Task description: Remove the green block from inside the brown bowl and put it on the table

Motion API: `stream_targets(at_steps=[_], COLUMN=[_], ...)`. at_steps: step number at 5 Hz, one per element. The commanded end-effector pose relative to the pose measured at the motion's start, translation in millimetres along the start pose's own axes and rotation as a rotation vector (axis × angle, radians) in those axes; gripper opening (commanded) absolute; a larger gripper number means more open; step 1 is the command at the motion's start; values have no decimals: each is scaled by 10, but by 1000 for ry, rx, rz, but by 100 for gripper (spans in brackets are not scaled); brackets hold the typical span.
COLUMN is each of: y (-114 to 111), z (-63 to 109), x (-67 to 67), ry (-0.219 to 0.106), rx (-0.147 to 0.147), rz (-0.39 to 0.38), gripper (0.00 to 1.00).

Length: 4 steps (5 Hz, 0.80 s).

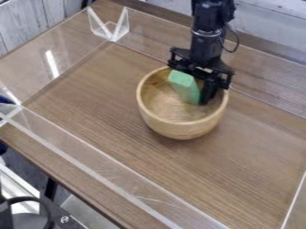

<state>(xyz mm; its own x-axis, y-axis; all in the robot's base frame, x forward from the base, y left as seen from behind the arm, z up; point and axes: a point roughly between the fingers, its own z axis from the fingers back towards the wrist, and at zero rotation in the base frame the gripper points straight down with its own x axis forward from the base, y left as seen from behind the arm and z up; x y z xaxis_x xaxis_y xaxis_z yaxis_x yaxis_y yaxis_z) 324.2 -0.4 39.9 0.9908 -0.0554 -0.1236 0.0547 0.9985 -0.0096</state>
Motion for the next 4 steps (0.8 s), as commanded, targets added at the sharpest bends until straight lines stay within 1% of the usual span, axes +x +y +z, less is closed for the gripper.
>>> stream_targets(at_steps=[1, 2, 4], y=[23, 45, 97], z=[192, 196, 139], x=[42, -10, 199], ry=[-56, -47, -12], rx=[8, 12, -6], rz=[16, 30, 51], gripper=[0, 0, 0])
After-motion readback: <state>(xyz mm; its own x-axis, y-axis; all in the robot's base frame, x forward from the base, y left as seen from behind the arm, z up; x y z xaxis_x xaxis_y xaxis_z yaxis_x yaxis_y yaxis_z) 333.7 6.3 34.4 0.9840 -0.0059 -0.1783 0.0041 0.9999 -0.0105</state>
